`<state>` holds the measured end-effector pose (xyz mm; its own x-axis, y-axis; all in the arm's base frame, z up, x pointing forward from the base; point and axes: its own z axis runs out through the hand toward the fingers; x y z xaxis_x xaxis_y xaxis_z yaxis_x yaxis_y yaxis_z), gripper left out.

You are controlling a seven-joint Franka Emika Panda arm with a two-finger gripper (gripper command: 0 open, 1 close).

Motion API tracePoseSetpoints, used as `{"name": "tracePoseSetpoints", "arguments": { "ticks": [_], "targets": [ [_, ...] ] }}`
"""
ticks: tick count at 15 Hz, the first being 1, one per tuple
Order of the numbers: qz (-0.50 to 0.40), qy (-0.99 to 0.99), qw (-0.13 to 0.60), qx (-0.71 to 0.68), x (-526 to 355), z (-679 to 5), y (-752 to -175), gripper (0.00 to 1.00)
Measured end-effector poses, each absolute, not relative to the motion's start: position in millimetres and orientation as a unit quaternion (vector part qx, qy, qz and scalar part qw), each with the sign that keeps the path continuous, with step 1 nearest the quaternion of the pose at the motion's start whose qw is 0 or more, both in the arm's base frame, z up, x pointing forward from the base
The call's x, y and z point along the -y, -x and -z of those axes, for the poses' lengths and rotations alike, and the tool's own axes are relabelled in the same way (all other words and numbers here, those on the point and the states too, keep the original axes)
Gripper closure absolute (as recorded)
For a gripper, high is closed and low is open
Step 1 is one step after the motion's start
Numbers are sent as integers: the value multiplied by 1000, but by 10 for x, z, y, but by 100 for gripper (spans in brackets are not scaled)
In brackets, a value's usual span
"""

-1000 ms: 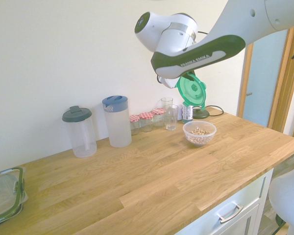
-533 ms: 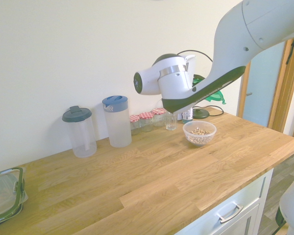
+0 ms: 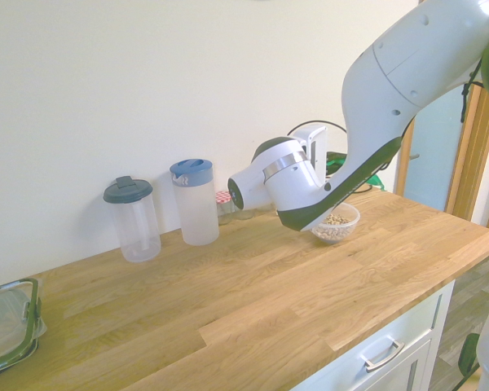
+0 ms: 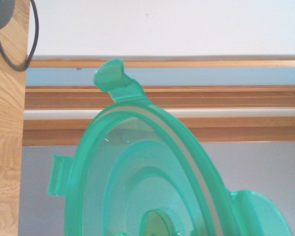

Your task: Cover the lid of food container

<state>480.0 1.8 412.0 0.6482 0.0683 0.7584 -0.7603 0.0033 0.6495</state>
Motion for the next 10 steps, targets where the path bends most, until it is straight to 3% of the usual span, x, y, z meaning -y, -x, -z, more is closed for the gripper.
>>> {"name": "tracePoseSetpoints", "arguments": {
  "ticks": [10],
  "targets": [
    [-329, -604, 680, 253, -168, -3462, -5045, 100]
  ]
}}
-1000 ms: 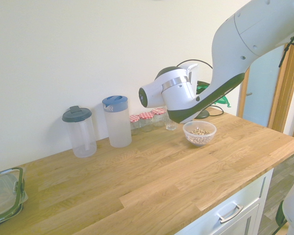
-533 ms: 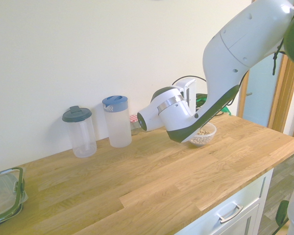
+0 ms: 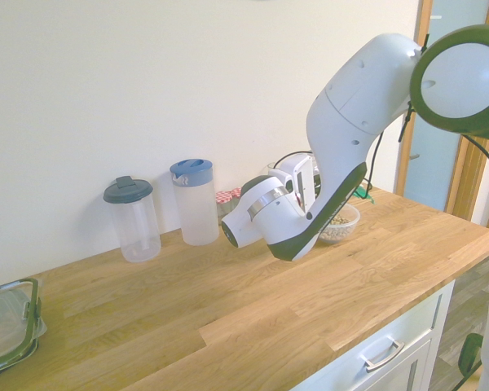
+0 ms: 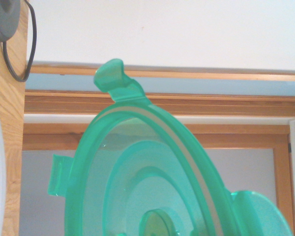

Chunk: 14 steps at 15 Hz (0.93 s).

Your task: Cover the lid of food container

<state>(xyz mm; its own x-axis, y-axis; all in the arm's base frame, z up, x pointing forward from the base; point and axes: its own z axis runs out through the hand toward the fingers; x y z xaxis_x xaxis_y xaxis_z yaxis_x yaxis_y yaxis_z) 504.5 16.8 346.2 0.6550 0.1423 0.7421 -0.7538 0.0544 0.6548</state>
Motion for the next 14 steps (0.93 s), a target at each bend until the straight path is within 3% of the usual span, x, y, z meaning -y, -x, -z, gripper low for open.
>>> {"name": "tracePoseSetpoints", "arguments": {
  "ticks": [14],
  "targets": [
    [-330, -596, 692, 240, -288, -3206, -5212, 100]
  ]
}}
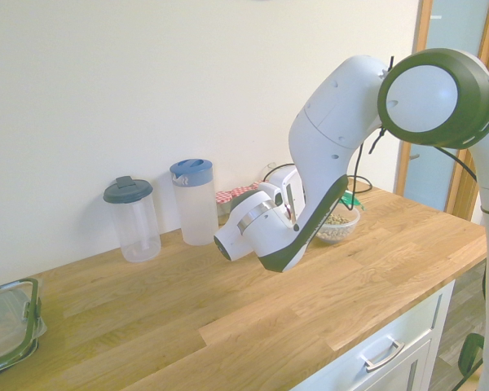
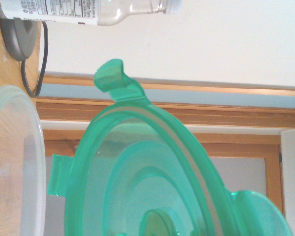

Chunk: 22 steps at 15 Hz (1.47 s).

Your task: Cover the lid of food container

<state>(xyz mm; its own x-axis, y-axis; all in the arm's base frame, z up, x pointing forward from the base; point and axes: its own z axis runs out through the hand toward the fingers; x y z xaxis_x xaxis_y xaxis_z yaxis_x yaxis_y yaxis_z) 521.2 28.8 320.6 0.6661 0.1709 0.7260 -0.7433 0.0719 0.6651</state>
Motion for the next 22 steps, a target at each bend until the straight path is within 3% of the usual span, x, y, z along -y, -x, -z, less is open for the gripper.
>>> {"name": "tracePoseSetpoints", "arguments": {
  "ticks": [8, 9, 22],
  "targets": [
    [-320, -590, 702, 236, -250, -3022, -5165, 100],
    [-319, -591, 702, 237, -250, -2985, -5160, 0],
    [-310, -613, 687, 236, -449, -2873, -5103, 0]
  ]
}}
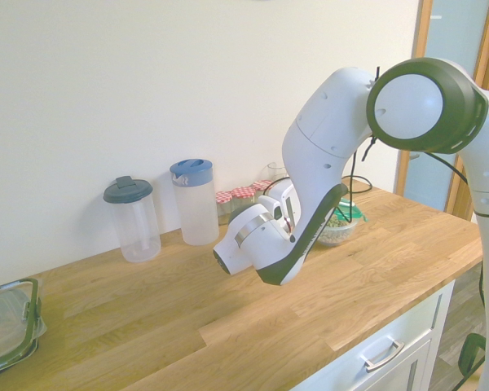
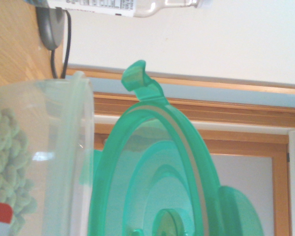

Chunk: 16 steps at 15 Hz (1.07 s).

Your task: Cover the lid of food container

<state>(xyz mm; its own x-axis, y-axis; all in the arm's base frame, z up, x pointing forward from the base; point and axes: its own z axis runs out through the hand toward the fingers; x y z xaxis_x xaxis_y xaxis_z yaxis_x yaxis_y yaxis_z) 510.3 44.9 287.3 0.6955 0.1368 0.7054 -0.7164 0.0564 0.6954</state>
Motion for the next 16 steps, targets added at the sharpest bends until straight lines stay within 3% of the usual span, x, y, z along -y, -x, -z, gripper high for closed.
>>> {"name": "tracePoseSetpoints", "arguments": {
  "ticks": [7, 16],
  "targets": [
    [-237, -681, 624, 301, -702, -3330, -5255, 0],
    [-75, -797, 435, 412, -975, -4378, -5480, 0]
  ]
}}
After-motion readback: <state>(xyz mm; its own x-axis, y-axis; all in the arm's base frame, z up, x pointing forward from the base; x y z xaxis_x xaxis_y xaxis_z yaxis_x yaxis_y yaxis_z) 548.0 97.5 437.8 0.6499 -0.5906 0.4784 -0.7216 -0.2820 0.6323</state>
